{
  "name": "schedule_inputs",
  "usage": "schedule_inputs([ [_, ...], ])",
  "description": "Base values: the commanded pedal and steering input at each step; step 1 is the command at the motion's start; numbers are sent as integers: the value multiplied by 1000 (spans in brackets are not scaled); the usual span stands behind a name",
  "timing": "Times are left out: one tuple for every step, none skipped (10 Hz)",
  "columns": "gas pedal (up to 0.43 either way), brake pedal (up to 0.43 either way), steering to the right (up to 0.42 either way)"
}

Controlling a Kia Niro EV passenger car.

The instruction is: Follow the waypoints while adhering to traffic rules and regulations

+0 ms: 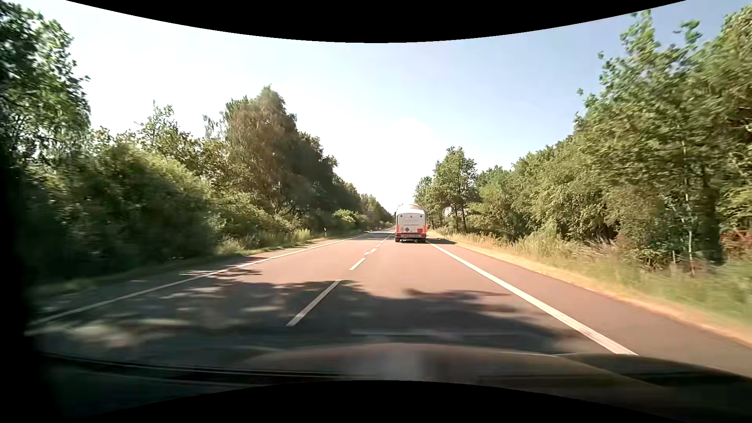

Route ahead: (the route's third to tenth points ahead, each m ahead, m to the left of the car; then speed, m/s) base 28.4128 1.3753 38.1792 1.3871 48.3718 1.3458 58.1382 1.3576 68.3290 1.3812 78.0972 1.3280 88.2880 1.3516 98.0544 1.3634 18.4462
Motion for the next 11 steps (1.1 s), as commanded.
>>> schedule_inputs([
  [118,6,5],
  [118,6,5],
  [118,6,5],
  [118,6,4],
  [118,6,4],
  [118,6,4],
  [118,6,4],
  [118,6,4],
  [118,6,4],
  [118,6,4],
  [118,6,3],
])
